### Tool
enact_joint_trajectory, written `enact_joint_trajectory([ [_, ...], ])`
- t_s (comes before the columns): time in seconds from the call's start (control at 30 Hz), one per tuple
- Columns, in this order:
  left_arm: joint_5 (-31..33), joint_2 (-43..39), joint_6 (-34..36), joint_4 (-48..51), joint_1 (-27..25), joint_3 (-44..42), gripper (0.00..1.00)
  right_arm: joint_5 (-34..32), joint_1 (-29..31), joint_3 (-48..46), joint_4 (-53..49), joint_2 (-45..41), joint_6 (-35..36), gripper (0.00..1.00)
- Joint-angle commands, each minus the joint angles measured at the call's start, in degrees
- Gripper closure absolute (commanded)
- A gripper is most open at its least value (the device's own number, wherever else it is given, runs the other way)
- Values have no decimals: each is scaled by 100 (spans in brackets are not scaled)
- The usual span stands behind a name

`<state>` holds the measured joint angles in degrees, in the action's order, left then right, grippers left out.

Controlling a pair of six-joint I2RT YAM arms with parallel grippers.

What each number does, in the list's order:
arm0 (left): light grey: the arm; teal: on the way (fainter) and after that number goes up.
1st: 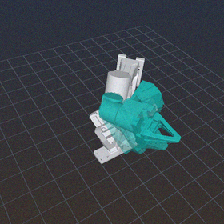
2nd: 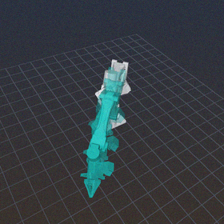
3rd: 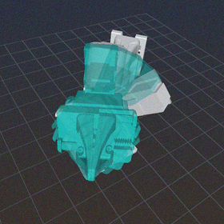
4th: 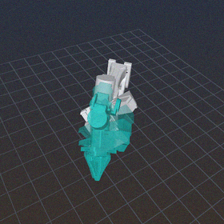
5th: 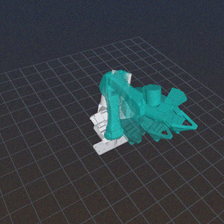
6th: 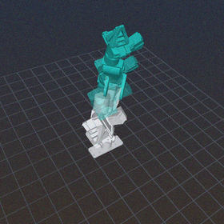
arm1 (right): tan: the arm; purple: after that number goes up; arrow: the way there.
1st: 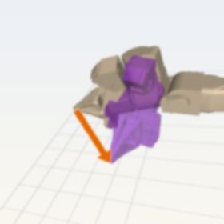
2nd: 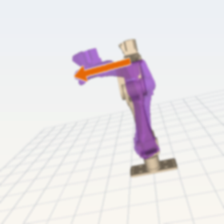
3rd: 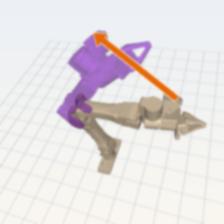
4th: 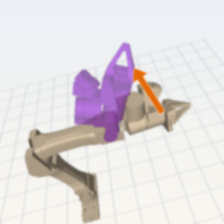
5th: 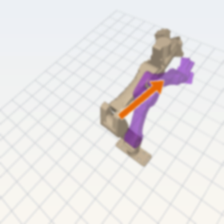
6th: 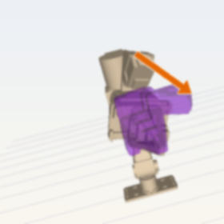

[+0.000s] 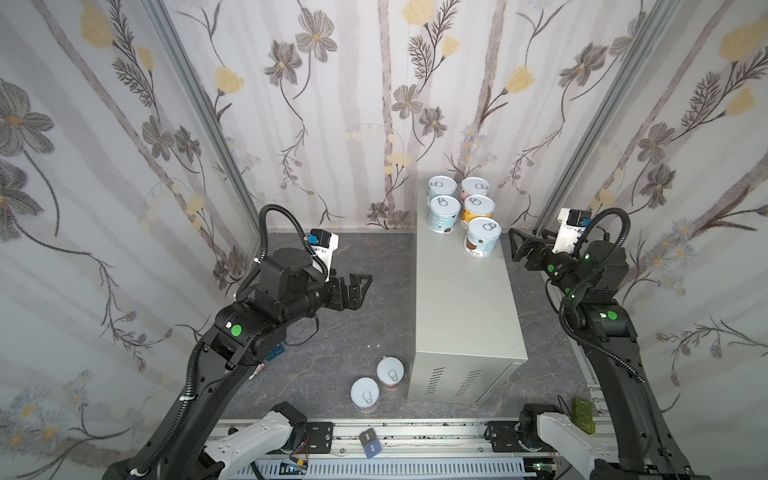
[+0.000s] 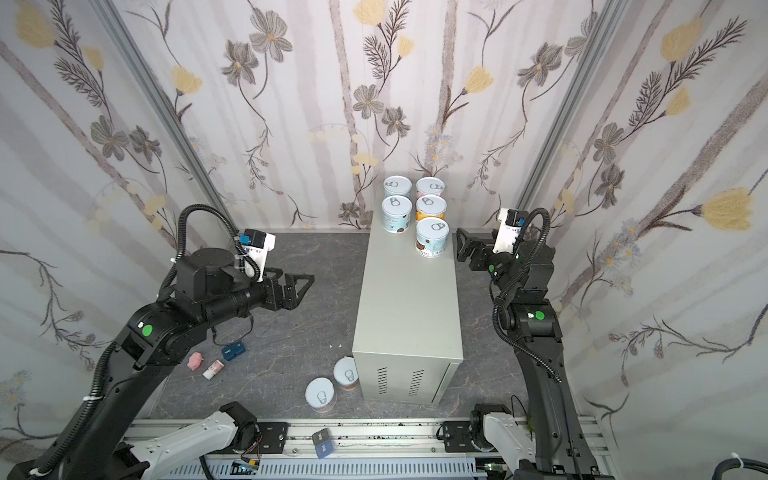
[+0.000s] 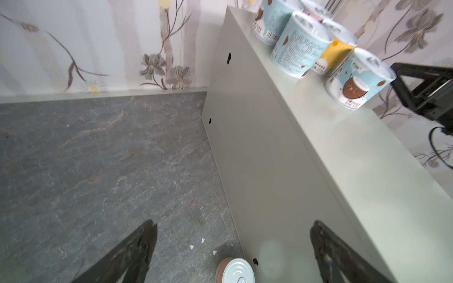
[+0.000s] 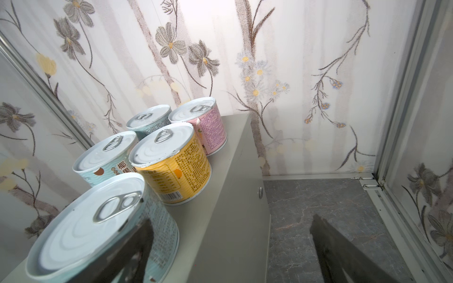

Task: Place and organize the canned foods onto the counter
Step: 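Lower the left gripper to the pink floor can and grasp it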

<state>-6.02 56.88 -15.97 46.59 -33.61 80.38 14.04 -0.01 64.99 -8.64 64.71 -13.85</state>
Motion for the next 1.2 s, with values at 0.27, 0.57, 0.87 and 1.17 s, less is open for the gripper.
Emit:
enact_joint_trajectory([
  [0.27, 133, -429, -972, 221, -700, -1908, 0, -720, 15, 285, -1616, -823, -120, 0],
  [0.57, 685, -907, -2838, 242, -2039, -3684, 0, -650, 45, 433, -2201, -1135, 132, 0],
  [0.87, 923, -716, -3707, 147, -3488, -4525, 0, -529, 47, 142, -1969, -1147, 92, 0],
  [1.17, 1366, 183, -3826, 109, -3893, -4434, 0, -517, 45, 49, -1895, -1184, 126, 0],
])
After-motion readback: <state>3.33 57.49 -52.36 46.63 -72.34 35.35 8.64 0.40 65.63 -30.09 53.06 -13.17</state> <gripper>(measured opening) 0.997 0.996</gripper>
